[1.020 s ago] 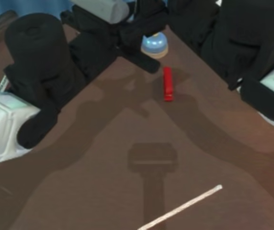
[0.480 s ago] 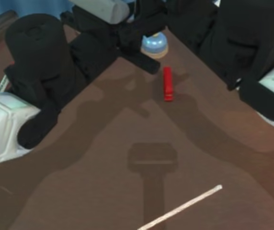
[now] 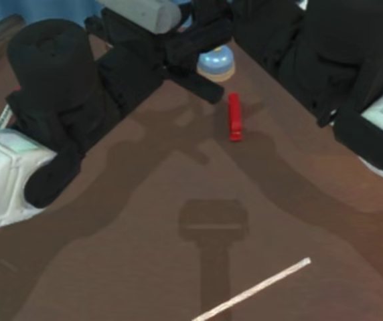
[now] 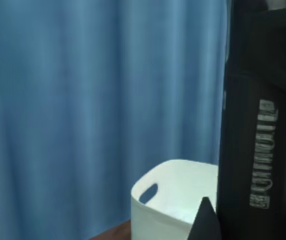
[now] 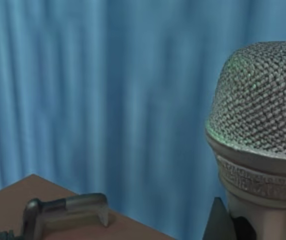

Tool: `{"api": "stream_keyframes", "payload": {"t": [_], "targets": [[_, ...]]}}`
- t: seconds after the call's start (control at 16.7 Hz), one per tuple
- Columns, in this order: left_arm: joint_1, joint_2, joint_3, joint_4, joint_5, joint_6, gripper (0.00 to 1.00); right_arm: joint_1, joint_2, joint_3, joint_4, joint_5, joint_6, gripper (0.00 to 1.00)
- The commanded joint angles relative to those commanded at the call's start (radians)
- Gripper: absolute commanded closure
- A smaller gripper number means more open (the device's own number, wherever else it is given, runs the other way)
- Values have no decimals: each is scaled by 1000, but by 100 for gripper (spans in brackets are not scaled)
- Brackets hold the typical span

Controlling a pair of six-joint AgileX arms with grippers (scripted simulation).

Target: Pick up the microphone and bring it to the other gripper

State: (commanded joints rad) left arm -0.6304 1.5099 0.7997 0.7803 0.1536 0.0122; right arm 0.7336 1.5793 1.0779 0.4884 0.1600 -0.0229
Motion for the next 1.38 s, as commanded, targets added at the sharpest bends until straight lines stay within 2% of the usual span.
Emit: {"api": "stream_keyframes", "payload": {"t": [0.12,0.9,1.38], "targets": [[0,0,0,0,0,0,100,0,0,0,0,0,0,100],[0,0,0,0,0,0,2,0,0,0,0,0,0,100],[0,0,0,0,0,0,0,0,0,0,0,0,0,100]]}}
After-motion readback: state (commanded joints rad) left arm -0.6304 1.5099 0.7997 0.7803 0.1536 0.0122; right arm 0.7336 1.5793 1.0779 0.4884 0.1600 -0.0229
